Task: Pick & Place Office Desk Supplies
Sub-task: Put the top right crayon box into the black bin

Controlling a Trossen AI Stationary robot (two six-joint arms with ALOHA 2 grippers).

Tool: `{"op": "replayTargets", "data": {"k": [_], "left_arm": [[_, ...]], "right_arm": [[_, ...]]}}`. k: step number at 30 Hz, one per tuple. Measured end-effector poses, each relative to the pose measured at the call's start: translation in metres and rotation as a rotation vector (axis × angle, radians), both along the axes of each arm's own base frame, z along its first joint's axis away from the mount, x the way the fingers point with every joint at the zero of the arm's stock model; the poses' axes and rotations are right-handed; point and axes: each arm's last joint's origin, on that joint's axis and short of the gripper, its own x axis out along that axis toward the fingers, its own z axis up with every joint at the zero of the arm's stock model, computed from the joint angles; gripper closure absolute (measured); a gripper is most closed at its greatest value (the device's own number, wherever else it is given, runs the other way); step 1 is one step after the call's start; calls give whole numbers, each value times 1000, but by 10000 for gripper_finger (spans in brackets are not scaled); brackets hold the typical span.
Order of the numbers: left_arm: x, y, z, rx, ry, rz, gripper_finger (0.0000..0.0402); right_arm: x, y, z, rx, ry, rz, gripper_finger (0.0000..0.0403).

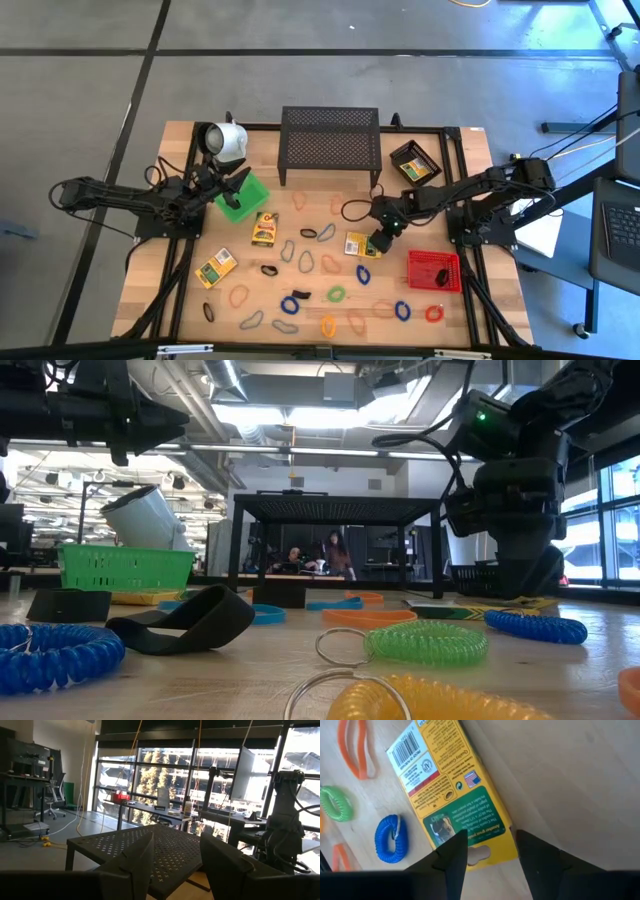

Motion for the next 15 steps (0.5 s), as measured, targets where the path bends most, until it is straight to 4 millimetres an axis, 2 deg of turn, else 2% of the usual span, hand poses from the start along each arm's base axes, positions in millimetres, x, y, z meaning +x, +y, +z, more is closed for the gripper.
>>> {"op": "replayTargets", "data": {"k": [9, 15], "left_arm": [[0, 0, 0, 0, 0, 0, 245], [0, 0, 0, 0, 0, 0, 245]], "right_arm": [[0, 0, -1, -7, -5, 16, 323], [-1, 2, -2, 70, 6, 52, 376]]}}
